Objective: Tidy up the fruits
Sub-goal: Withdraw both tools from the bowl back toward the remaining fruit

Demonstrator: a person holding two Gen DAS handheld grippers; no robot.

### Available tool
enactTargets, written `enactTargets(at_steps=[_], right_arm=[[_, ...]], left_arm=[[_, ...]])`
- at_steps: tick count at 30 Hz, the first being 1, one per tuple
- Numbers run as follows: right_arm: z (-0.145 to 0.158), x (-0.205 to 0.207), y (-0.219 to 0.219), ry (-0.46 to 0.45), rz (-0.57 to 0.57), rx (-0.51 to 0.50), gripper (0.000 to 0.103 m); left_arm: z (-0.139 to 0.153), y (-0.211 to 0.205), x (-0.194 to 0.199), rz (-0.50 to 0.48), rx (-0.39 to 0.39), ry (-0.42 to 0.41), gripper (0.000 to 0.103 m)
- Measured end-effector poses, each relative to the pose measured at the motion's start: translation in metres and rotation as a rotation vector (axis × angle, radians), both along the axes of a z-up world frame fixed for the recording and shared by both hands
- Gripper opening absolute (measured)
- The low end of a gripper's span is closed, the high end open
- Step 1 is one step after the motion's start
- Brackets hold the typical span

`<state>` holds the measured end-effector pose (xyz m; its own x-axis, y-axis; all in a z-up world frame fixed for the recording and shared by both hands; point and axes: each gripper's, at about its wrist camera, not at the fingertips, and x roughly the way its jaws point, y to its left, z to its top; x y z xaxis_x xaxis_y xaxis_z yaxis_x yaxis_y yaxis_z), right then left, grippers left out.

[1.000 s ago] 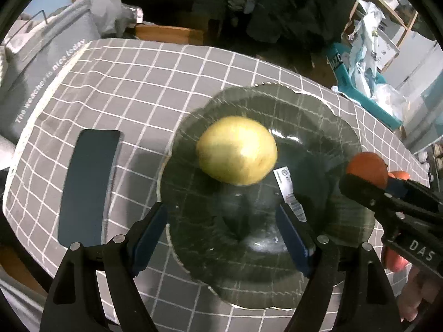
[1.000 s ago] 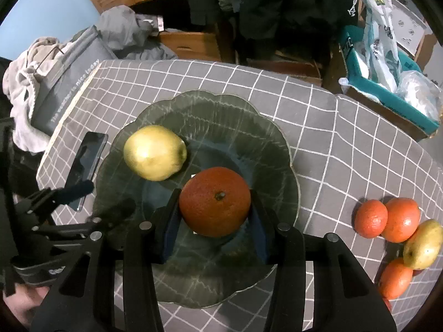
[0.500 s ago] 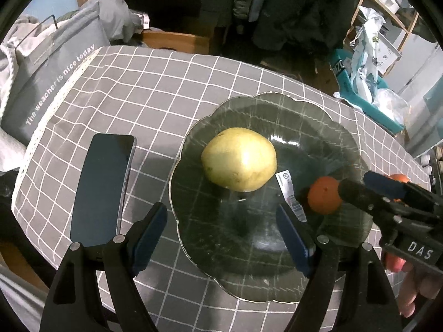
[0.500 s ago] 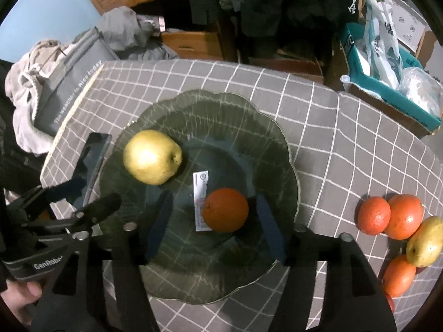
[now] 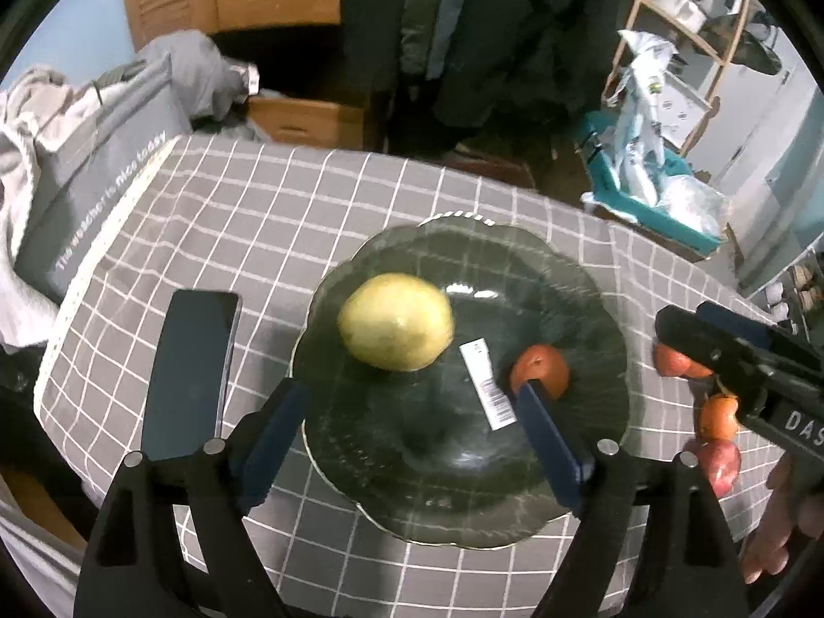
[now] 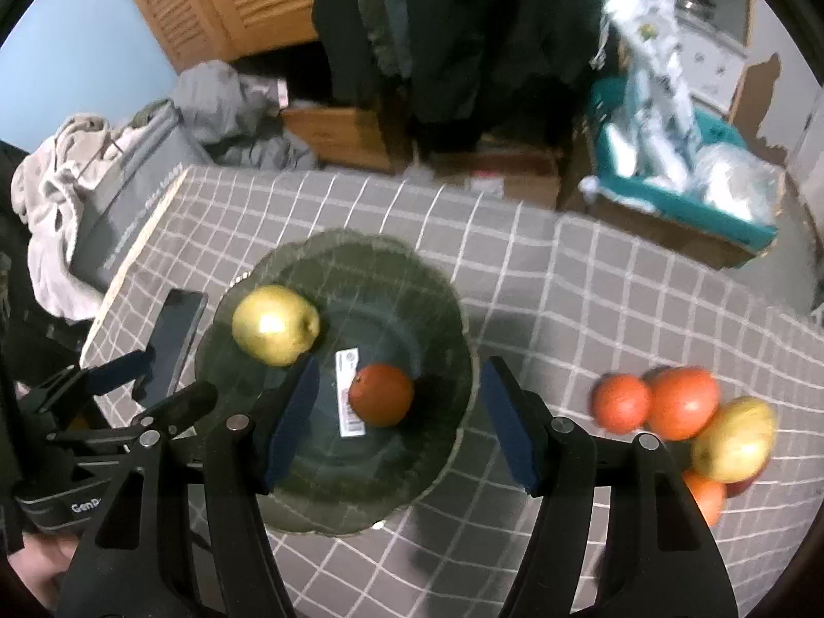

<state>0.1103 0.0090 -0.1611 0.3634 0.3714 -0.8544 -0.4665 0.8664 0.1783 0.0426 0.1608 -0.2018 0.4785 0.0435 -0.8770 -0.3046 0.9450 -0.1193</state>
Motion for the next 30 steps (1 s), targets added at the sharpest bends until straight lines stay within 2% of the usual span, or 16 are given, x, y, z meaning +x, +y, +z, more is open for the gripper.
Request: enactTargets(at_steps=[4, 8, 11, 14, 19, 21, 30], right_arm=[[0.027, -0.007, -0.015, -0.069, -0.024, 0.007, 0.066], [0.052, -0.014, -0.032, -0.133, -0.057, 0.012, 0.073], [0.066, -0.021, -0.047, -0.166, -0.073, 0.016, 0.074], [0.077, -0.027, -0.062, -0.191, -0.09, 0.019, 0.075], [0.099, -0.042, -0.087, -0.266, -0.122, 0.01, 0.077], [0.107, -0.046, -0.096, -0.291, -0.135, 0.011, 0.08], [0.135, -0.068, -0.136, -0.371, -0.189, 0.011, 0.082]], left_arm=[[0.016, -0.009, -0.002, -0.021, -0.005, -0.039, 0.086], [0.032, -0.021, -0.004, -0.042, -0.003, -0.076, 0.088], [0.043, -0.029, -0.006, -0.058, -0.001, -0.101, 0.089], [0.055, -0.037, -0.008, -0.071, 0.004, -0.128, 0.094], [0.074, -0.05, -0.013, -0.084, 0.015, -0.178, 0.097], [0.084, -0.056, -0.015, -0.089, 0.012, -0.203, 0.102], [0.125, -0.092, -0.03, -0.155, 0.038, -0.298, 0.102]])
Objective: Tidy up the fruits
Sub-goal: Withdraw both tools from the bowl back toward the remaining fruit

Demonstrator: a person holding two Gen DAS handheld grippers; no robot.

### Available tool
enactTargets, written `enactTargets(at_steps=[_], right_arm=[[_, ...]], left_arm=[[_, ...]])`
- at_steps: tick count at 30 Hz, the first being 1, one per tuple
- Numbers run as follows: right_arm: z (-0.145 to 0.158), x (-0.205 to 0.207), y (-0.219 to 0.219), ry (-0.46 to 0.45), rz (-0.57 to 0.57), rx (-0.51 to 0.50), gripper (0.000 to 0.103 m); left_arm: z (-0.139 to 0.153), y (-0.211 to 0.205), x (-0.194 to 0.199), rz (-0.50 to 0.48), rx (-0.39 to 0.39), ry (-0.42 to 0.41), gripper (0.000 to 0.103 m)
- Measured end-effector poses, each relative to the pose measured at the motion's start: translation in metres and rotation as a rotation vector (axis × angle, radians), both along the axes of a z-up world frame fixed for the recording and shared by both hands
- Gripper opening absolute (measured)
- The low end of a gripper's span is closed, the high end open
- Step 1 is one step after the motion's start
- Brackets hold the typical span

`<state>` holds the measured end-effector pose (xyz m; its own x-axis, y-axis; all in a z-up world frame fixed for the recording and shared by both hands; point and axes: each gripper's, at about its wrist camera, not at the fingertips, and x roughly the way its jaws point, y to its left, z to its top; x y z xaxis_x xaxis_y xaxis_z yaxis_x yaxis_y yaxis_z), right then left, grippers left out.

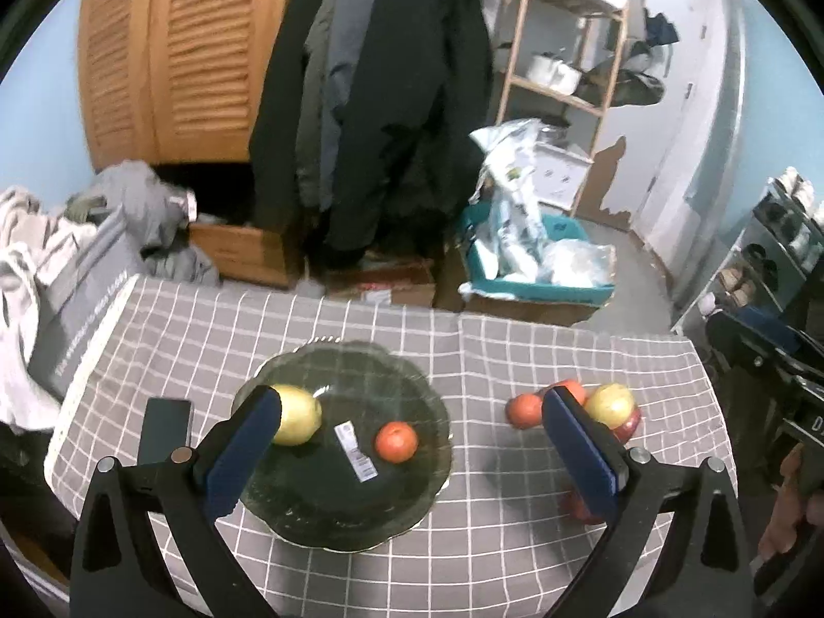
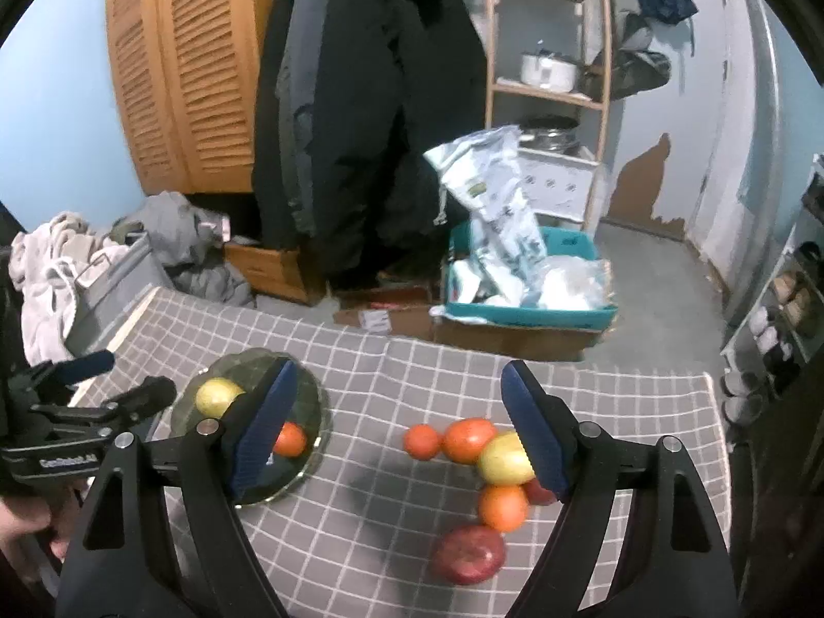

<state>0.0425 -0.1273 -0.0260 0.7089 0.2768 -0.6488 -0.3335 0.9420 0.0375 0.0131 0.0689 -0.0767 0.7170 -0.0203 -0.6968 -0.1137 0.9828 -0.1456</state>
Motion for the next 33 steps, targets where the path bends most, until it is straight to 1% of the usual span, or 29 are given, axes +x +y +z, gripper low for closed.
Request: enactTargets(at_steps=[8, 13, 15, 24, 30, 33], right_arm=[[0.015, -0.016, -0.036, -0.042, -0.041, 0.009, 0.082], [0.021, -0.023, -0.057, -0.059, -0.067, 0.009, 0.082], [0.022, -0.026, -0.065, -0.063, -0.075, 0.012, 0.082], [0.017, -0.029, -0.101, -0.06, -0.125, 0.017, 0.082], [0.007, -0.026, -0.12, -0.037, -0.153, 0.012, 0.082], [-0.002, -0.025, -0.127, -0.021, -0.163, 0.002, 0.082]], left_arm=[[0.024, -0.025, -0.009, -0.04, 0.014, -0.058, 0.102], [0.032, -0.038, -0.01, -0.062, 0.001, -0.066, 0.102], [0.032, -0.047, -0.009, -0.08, 0.007, -0.069, 0.102], [0.021, -0.08, -0.001, -0.142, 0.018, -0.027, 0.102], [0.01, -0.096, 0.006, -0.161, 0.02, 0.009, 0.102], [-0.001, -0.106, 0.011, -0.171, 0.024, 0.037, 0.102]])
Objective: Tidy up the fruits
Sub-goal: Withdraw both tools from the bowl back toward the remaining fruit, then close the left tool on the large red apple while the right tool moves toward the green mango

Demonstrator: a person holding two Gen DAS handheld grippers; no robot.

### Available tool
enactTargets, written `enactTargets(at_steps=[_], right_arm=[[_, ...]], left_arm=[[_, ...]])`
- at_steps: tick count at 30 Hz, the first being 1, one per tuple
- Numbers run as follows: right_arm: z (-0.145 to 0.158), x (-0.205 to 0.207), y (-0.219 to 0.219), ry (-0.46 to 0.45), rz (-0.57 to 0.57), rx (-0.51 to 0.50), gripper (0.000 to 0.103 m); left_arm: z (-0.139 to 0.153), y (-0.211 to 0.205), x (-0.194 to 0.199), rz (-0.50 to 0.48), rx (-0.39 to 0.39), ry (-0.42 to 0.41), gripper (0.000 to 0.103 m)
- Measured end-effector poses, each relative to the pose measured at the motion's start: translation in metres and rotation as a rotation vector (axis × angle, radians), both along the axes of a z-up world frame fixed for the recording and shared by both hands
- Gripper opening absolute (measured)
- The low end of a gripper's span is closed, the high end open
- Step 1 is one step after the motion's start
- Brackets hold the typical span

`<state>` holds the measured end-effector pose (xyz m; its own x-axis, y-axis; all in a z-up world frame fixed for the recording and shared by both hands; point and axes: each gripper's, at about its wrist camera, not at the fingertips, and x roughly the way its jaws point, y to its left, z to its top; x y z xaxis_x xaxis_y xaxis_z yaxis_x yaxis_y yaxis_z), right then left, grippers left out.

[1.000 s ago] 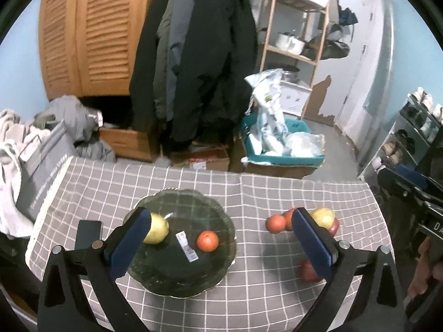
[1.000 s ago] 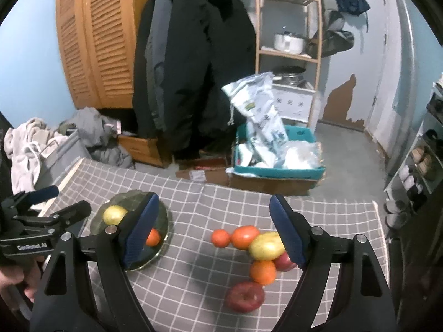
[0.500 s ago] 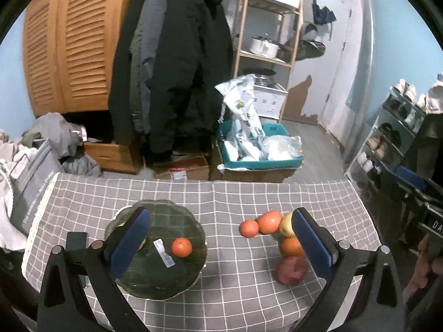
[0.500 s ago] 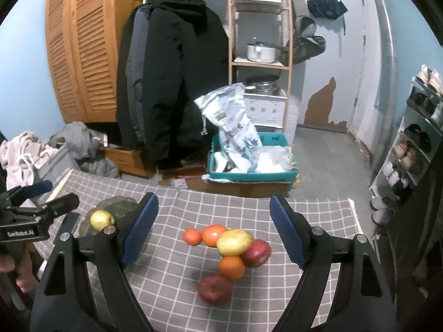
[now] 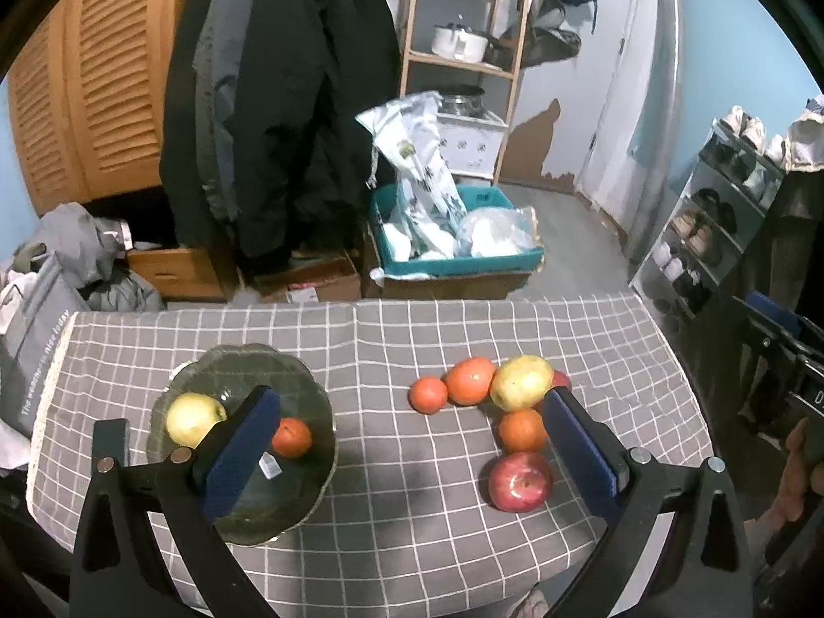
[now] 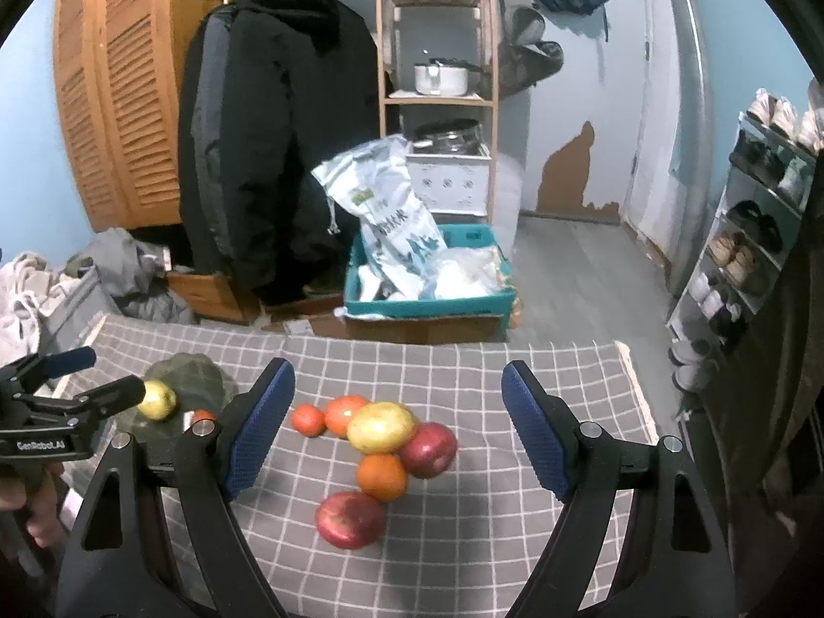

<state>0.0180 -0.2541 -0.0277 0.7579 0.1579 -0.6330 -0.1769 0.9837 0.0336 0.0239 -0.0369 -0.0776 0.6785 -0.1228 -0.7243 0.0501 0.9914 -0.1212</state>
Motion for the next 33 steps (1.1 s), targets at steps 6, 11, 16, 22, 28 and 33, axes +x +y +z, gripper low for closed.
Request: enactTargets(at_steps=[6, 11, 16, 22, 28, 33], right_arm=[[-0.023, 0.005, -0.013, 0.056, -0.014, -0.017, 0.082], [-0.045, 0.009, -0.023, 0.111, -0.029, -0.033, 0.082], [-0.065, 0.016, -0.03, 0.167, -0.042, -0.031, 0.082], [-0.093, 0.021, -0.036, 0.236, -0.051, -0.04, 0.082], [-0.123, 0.027, -0.043, 0.314, -0.067, -0.054, 0.082], [-0.146, 0.03, -0.051, 0.375, -0.091, -0.055, 0.082]], left_arm=[[-0.026, -0.016, 0.009, -0.017, 0.011, 0.064, 0.102], [-0.049, -0.029, 0.015, -0.027, 0.005, 0.117, 0.102], [-0.074, -0.043, 0.02, -0.035, 0.016, 0.164, 0.102], [-0.096, -0.054, 0.026, -0.035, 0.025, 0.217, 0.102], [-0.116, -0.063, 0.032, -0.035, -0.01, 0.282, 0.102], [-0.136, -0.075, 0.037, -0.029, -0.02, 0.327, 0.102]])
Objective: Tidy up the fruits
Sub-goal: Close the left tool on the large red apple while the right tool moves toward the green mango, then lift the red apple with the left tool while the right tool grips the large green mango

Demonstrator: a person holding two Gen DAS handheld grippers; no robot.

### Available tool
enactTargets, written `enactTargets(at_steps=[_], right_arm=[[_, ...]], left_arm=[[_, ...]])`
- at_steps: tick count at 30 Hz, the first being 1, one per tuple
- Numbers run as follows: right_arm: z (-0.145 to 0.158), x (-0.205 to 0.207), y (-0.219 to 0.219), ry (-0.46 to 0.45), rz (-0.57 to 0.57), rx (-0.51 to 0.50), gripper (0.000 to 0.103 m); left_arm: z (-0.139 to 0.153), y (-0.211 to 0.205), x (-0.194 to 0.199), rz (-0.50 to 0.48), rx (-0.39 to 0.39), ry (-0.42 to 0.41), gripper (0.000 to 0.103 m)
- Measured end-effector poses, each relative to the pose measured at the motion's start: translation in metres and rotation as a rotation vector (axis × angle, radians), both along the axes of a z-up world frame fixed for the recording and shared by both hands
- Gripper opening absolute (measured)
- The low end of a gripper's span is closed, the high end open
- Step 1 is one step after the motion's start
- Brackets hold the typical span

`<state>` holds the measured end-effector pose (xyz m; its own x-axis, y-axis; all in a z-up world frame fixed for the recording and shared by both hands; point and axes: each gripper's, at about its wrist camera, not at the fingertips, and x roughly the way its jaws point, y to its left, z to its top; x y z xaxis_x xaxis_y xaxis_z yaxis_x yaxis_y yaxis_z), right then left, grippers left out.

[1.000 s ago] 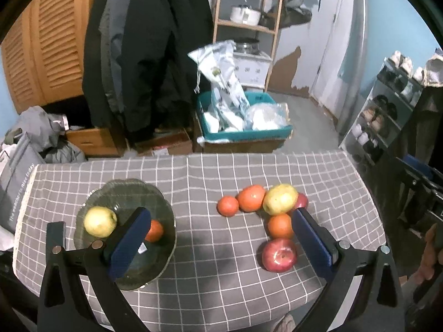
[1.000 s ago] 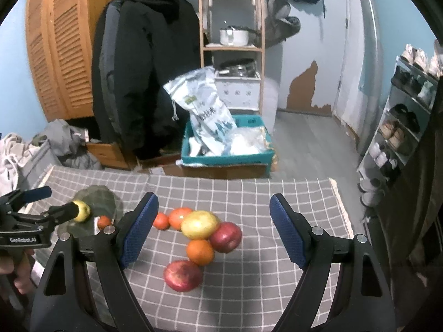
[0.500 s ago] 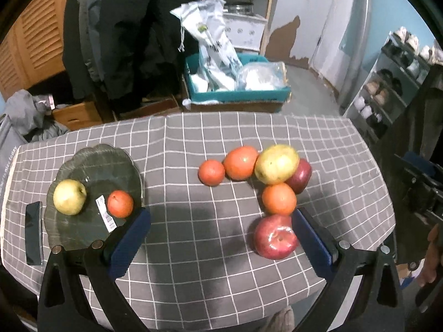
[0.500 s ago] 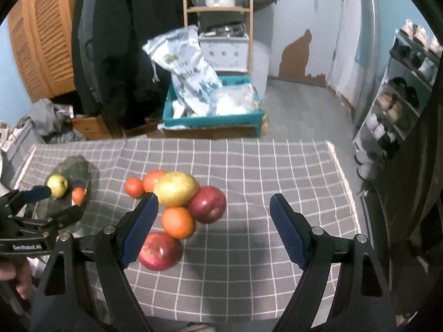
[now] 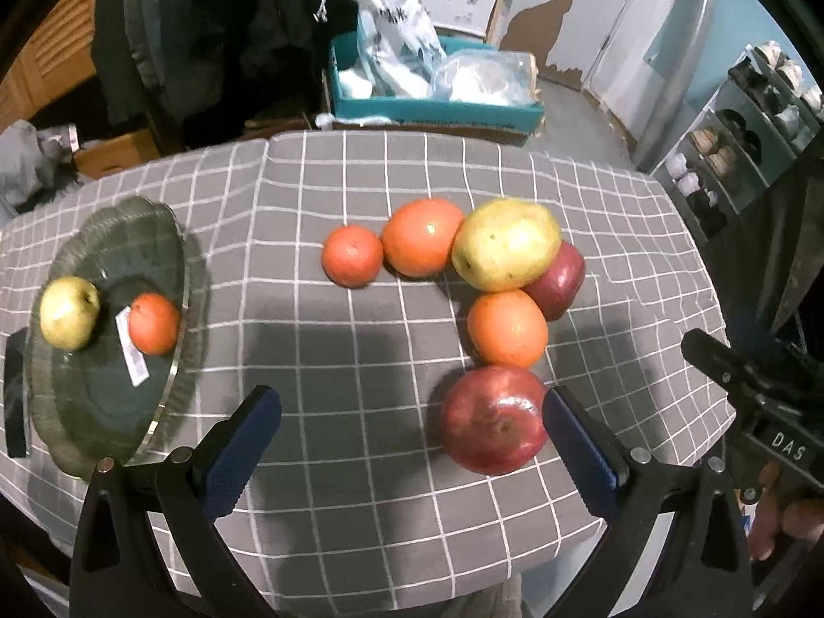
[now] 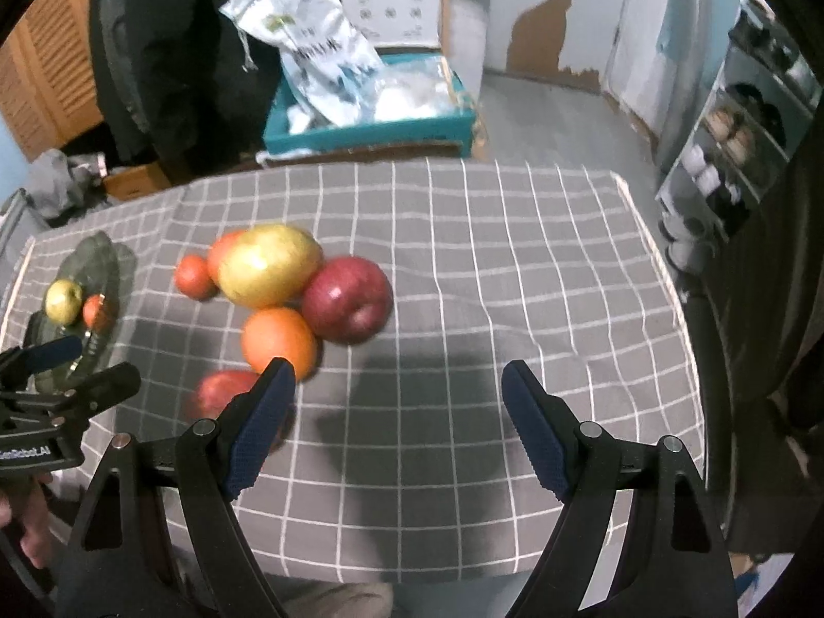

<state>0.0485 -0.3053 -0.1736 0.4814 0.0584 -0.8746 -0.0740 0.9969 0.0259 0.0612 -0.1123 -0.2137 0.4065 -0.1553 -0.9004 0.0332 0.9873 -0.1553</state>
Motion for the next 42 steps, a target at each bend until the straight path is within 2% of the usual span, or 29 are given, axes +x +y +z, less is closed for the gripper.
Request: enactTargets(at_steps=[4, 11, 20, 32, 34, 36, 38, 42], right_arm=[[-0.015, 0.001, -0.003, 0.034, -0.002, -0.014, 0.082], [-0.033, 0.005, -0.013, 0.081, -0.028, -0.017, 0.082], [-0.041, 0.005, -0.023, 0.099, -0.053, 0.0, 0.082], [-0.049, 0.011, -0.028, 0.117, -0.061, 0.013, 0.082], [-0.051, 0.012, -0.028, 0.122, -0.063, 0.016, 0.082], [-0.053, 0.014, -0.028, 0.126, -0.063, 0.018, 0.082], [-0.054, 0.014, -0.028, 0.129, -0.064, 0.02, 0.082], [-0.054, 0.016, -0.025, 0.131, -0.061, 0.026, 0.082]], left_arm=[[-0.014, -0.009, 0.003, -0.008, 0.028, 0.025, 0.102], [-0.027, -0.028, 0.002, -0.042, 0.031, 0.045, 0.102], [-0.049, -0.049, 0.008, -0.063, 0.018, 0.107, 0.102], [-0.078, -0.067, 0.017, -0.105, 0.043, 0.165, 0.102], [-0.08, -0.068, 0.019, -0.112, 0.042, 0.17, 0.098], [-0.082, -0.068, 0.02, -0.12, 0.036, 0.177, 0.085], [-0.084, -0.066, 0.02, -0.129, -0.012, 0.187, 0.076], [-0.084, -0.068, 0.015, -0.141, 0.001, 0.167, 0.076]])
